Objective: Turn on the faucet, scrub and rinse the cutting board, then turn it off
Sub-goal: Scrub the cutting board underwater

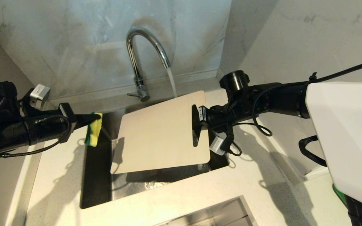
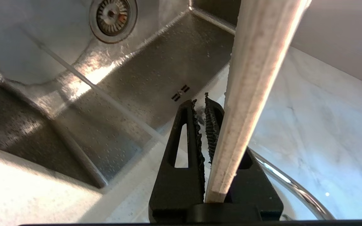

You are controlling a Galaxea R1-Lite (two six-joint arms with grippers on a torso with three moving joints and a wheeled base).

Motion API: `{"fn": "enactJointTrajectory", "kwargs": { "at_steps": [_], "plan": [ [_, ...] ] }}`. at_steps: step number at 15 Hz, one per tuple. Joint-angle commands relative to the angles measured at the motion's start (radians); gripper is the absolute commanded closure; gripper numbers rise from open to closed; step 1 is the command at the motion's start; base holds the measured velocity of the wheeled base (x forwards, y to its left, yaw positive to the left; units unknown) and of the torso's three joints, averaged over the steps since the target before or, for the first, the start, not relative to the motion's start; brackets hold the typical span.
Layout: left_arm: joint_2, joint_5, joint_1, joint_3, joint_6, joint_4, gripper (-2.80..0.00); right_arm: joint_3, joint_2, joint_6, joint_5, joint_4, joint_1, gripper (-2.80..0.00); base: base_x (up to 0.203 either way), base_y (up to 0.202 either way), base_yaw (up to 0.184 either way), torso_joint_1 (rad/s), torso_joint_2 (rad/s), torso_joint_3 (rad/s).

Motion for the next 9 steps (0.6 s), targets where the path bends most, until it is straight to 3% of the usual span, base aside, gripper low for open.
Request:
{"fn": "enactJointTrajectory", "kwargs": {
  "at_steps": [1,9],
  "plan": [
    [0.002,-0.002,0.000,0.001,-0.004,-0.003,0.00,0.000,0.015,-0.016,0.006,-0.007,-0.001,0.00,0.000,0.000,0.000,0.000,0.00,0.000],
    [0.004,-0.002,0.000,0.001,-0.004,-0.001,0.00,0.000,0.039,-0.016,0.016,-0.052,-0.032,0.00,0.000,0.000,0.000,0.000,0.00,0.000]
  ]
}}
